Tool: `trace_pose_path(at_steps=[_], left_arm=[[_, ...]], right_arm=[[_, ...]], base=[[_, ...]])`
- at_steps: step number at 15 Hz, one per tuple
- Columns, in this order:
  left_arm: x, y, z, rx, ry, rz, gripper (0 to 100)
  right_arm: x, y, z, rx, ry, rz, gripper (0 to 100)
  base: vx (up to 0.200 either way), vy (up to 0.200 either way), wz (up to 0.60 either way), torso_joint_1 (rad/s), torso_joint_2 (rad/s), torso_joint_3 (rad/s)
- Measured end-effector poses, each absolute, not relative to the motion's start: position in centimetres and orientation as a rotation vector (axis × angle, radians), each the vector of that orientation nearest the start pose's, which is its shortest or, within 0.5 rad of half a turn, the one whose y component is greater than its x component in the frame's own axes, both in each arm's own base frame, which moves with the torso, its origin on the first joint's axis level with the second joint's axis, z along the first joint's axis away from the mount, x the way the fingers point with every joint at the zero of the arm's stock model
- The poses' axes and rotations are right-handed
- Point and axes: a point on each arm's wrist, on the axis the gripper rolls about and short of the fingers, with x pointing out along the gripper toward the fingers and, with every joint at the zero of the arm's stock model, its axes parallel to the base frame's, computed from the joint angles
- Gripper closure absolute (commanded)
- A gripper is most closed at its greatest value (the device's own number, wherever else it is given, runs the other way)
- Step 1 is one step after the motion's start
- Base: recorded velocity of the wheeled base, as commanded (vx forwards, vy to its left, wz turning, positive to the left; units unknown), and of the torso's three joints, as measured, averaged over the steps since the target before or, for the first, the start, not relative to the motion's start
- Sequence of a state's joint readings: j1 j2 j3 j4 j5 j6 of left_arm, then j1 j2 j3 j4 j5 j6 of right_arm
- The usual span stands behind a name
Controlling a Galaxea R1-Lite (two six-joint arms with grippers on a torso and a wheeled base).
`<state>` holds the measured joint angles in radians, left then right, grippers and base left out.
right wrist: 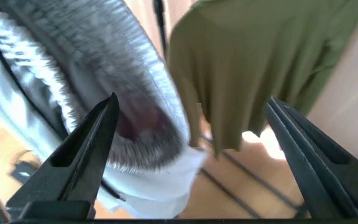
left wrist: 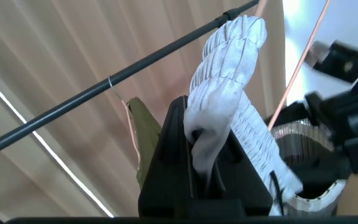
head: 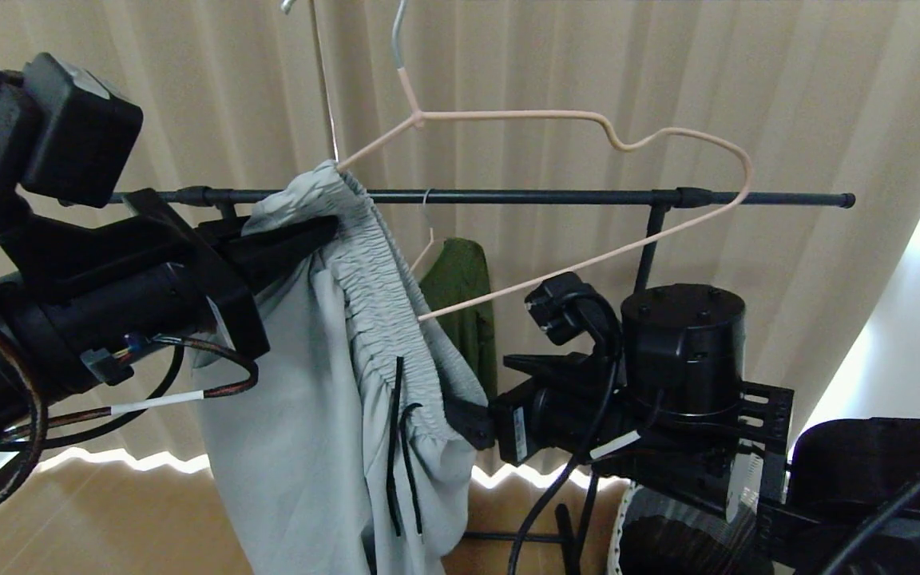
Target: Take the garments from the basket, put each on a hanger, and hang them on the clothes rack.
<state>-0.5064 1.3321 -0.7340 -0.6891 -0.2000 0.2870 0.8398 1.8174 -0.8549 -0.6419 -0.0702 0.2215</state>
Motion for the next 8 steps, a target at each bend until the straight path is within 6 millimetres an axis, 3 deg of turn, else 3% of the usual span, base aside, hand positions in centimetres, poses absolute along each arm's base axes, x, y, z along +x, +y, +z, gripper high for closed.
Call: trace_pose_path(at_steps=[1, 5, 8], left_arm=[[18.8, -10.9, 26.6, 0.249, -0.205, -0.685, 100], [18.9, -10.8, 27.2, 0.209, -0.249, -0.673, 100], [19.0, -10.6, 26.9, 0.213, -0.236, -0.663, 100]], right_arm=[[22.3, 24.8, 15.6, 0.063, 0.385, 0.726, 100], [22.0, 24.5, 14.7, 0.049, 0.416, 0.721, 100], [22.1, 23.3, 14.7, 0.048, 0.418, 0.673, 100]], base=[[0.0, 0.0, 0.0, 0.0, 0.0, 0.0], [0.0, 0.0, 0.0, 0.0, 0.0, 0.0], [0.0, 0.0, 0.0, 0.0, 0.0, 0.0]])
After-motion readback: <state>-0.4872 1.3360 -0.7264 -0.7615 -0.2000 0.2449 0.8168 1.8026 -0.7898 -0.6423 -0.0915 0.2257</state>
